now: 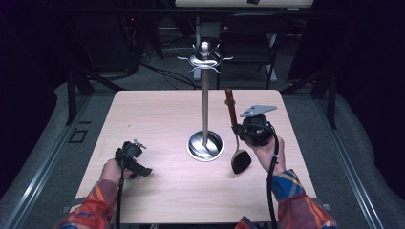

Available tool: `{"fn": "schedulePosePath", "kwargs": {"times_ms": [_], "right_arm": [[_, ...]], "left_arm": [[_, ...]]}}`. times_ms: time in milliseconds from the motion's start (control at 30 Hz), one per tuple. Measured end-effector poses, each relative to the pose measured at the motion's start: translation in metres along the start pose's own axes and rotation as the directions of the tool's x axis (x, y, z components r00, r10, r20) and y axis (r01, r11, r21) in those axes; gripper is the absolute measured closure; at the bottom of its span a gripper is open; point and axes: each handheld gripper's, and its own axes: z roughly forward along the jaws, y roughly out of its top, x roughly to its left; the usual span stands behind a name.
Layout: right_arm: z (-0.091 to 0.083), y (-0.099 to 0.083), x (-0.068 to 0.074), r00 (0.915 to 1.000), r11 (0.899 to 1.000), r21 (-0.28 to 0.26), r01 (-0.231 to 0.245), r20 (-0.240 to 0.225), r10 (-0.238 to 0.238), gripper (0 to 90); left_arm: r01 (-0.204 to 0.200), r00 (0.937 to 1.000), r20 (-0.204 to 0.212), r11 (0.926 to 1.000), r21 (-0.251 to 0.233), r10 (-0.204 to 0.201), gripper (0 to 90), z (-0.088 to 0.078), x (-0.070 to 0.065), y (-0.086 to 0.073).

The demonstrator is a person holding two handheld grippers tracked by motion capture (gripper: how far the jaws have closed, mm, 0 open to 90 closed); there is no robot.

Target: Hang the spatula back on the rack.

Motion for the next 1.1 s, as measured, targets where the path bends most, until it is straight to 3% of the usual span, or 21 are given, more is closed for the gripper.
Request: {"fn": "schedulePosePath", "kwargs": {"times_ms": [700, 1100], "right_arm": [[-0.016, 0.028, 0.016, 0.9999, 0.997, -0.081, 0.01, 0.008, -0.009, 84.5], [-0.024, 0.038, 0.017, 1.0, 0.994, -0.11, 0.003, 0.008, -0.002, 84.5]], "left_arm": [[0.004, 1.0, -0.001, 1.0, 0.001, -0.004, 0.5, 0.0, 0.001, -0.002], [0.001, 1.0, -0.002, 1.0, 0.006, -0.001, 0.5, 0.0, 0.001, -0.002]]}}
